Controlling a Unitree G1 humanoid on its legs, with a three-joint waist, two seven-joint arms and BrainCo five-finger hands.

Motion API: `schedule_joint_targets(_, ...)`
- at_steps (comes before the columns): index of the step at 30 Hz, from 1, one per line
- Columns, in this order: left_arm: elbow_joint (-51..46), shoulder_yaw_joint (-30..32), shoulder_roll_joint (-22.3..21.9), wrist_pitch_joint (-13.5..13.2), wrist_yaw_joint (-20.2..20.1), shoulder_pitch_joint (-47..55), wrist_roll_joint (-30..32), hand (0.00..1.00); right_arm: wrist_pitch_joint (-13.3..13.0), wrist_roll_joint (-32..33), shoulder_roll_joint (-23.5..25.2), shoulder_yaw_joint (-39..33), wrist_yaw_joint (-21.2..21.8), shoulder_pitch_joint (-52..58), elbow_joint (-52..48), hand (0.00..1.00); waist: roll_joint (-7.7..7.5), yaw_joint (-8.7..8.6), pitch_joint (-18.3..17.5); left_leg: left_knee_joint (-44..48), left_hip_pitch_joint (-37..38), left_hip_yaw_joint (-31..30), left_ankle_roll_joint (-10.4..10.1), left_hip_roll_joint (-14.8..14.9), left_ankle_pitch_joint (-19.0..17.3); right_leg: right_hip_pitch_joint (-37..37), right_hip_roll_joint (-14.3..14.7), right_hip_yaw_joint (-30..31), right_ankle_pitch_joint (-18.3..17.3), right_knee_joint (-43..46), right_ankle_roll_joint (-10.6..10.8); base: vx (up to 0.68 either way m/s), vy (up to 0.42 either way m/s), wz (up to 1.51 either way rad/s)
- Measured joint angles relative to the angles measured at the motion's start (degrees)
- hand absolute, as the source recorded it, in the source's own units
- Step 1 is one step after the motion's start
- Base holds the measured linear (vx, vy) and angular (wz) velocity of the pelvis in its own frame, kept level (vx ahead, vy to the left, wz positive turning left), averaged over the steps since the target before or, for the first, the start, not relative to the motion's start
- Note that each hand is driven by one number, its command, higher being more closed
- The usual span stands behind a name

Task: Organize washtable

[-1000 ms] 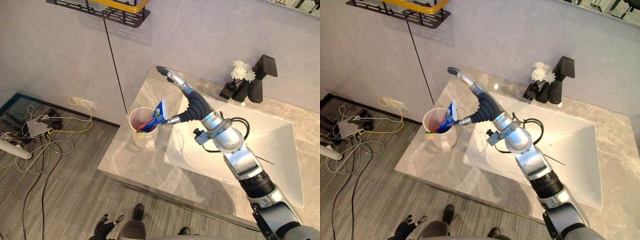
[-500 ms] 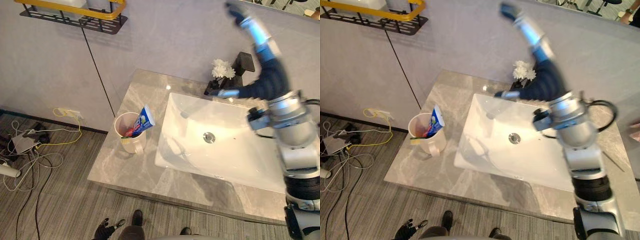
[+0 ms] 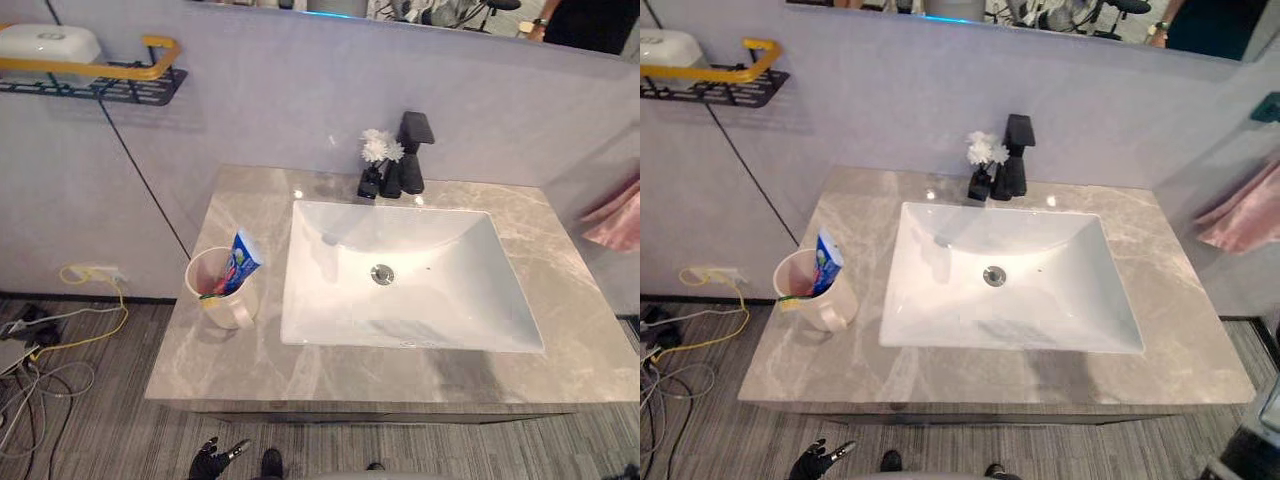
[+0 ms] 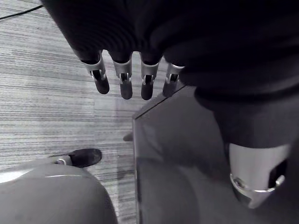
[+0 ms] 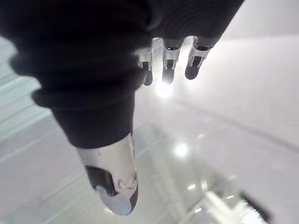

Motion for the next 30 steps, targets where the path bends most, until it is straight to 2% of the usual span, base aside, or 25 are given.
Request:
schedule_joint_targets(1,-0.11,0.66,-0.49,-0.02,-0.02,-0.21,0.05,0.0,1.41,-1.48,2.7,-0.47,-0.57,2.47,1.11,0.0,-0.07,-0.39,-0.18,0.01,0.0,0.08,0.01,0.03,-0.08,-0.03,0.03,0.07,0.04,-0.06,0.0,0.01,0.002,-0.08)
schedule_joint_targets(5,-1.29,1.75,-1.7,-0.04,0.02,-0.3,0.04,0.0,4.21,-2.69,10.14,-0.66,-2.47,7.55,1.47,0.0,0.03,-0.93,-0.51,0.01,0.02,0.35,0.05,0.03,-0.22,-0.05,0.0,0.17,0.06,-0.13,0.03,0.0,0.002,-0.01)
schedule_joint_targets(7,-1.99,4.14,-3.87,0.09,0.2,-0.3,-0.07,0.0,5.82,-2.38,15.74,-0.27,-3.03,10.17,1.0,0.0,-0.02,-1.16,-0.71,0.03,0.24,1.58,0.29,0.1,-0.43,-0.11,-0.13,0.61,0.13,-0.12,0.13,0.02,0.016,-0.1)
schedule_joint_targets(10,-2.24,6.34,-6.2,0.99,0.93,-0.25,-0.36,0.0,5.82,2.9,21.79,2.05,-3.86,13.6,0.67,0.0,0.0,-1.14,-1.29,0.05,0.57,2.89,0.53,0.28,-0.75,-0.14,-0.32,1.6,0.42,0.08,0.25,0.04,0.014,-0.17)
schedule_joint_targets(13,-2.23,7.06,-6.33,2.01,1.28,-0.21,-1.38,0.0,5.82,6.36,25.15,4.16,-3.94,15.08,0.66,0.0,0.04,-1.1,-1.27,0.04,1.69,4.16,0.66,0.32,-1.55,0.37,-0.44,2.53,0.6,0.21,0.43,0.01,0.021,-0.23)
schedule_joint_targets(14,-2.19,8.09,-6.67,2.52,1.41,-0.44,-2.4,0.0,5.75,9.07,26.32,5.8,-4.03,15.97,0.86,0.0,0.13,-0.6,-1.3,0.01,2.21,5.02,0.73,0.37,-2.39,0.41,-0.52,3.09,0.61,0.56,0.43,-0.02,0.024,-0.23)
schedule_joint_targets(19,-2.16,8.17,-6.95,2.9,2.27,-0.89,-3.47,0.0,3.45,17.42,26.67,7.66,-3.92,17.76,5.8,0.0,0.32,0.48,-1.26,-0.05,3.18,5.9,0.58,0.9,-2.73,0.5,-0.44,3.01,0.58,1.37,0.41,-0.01,0.005,-0.11)
schedule_joint_targets(24,-2.11,8.01,-7.44,2.9,3.0,-0.94,-3.91,0.0,3.32,24.29,27.08,7.82,-3.72,17.77,15.23,0.0,1.0,0.74,-1.15,-0.33,3.49,6.33,0.43,1.35,-2.8,0.64,-0.26,2.91,0.32,1.5,0.09,0.0,-0.002,-0.01)
schedule_joint_targets(30,-1.16,6.21,-6.97,2.85,3.95,-1.62,-5.25,0.0,3.51,26.05,27.1,8.46,-2.02,17.67,26.76,0.0,1.06,2.07,-0.89,-0.37,4.21,6.47,0.33,1.01,-2.86,1.96,-0.67,2.39,0.14,1.45,-0.04,0.0,0.004,0.02)
